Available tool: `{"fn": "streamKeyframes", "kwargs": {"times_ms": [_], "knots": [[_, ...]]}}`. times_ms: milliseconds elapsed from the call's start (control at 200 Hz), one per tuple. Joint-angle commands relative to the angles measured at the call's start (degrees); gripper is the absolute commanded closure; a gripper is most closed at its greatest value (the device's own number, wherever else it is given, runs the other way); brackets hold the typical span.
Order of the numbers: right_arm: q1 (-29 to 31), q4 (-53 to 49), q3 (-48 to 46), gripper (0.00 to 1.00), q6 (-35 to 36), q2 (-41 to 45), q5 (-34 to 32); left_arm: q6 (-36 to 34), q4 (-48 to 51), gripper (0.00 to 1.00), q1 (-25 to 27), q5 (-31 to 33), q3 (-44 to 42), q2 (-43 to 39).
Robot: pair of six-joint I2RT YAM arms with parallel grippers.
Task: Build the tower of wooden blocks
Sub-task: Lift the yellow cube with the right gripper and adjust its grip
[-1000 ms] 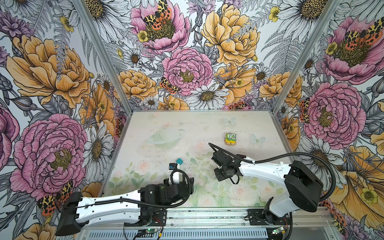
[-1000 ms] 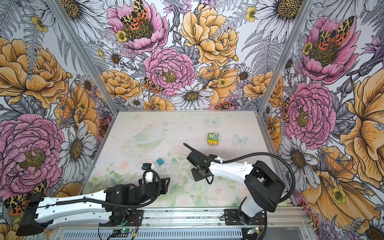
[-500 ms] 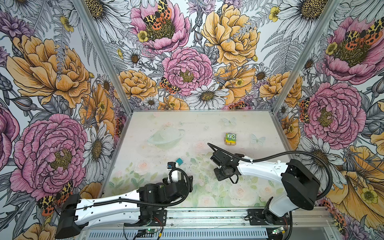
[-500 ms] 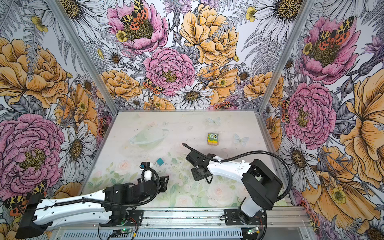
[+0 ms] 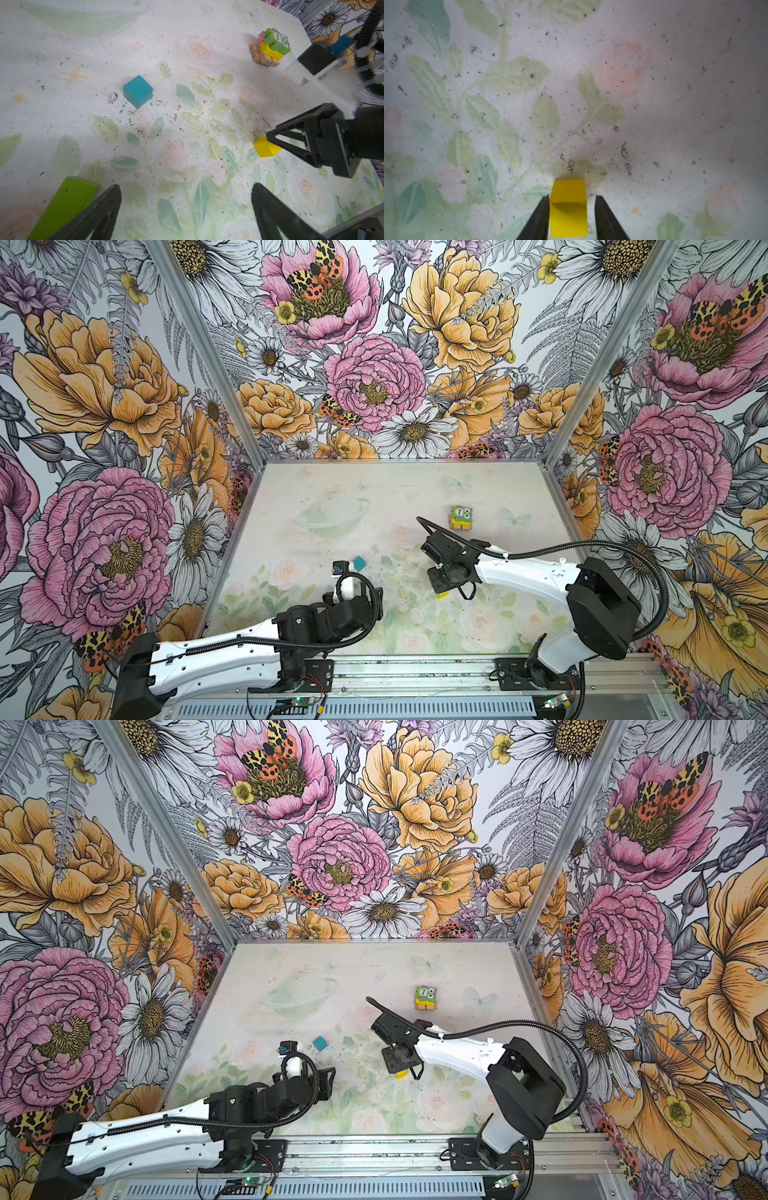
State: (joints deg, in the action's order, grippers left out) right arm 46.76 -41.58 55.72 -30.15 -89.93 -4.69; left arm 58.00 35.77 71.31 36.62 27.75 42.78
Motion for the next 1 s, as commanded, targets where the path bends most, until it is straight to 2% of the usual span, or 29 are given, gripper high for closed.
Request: {"fn": "streamKeyframes", "kwargs": {"times_ms": [0,260,996], "knots": [[-0.4,-1.0,1.0,0.58,-1.2,-0.7,-0.5,-1.4,-0.2,0.01,-0.9,-0.7,1.0,-1.3],[-0.4,-1.2,-0.1,0.55,-1.4,3.4,2.1,-1.6,-0.2,0.01,-1.3,-0.9,0.5,-2.4],[0.6,0.4,-2.9,0.55,-2.1,0.9,2.8,-0.6,-0.3,0.01,-1.1,-1.3,-0.3,-2.3]]}}
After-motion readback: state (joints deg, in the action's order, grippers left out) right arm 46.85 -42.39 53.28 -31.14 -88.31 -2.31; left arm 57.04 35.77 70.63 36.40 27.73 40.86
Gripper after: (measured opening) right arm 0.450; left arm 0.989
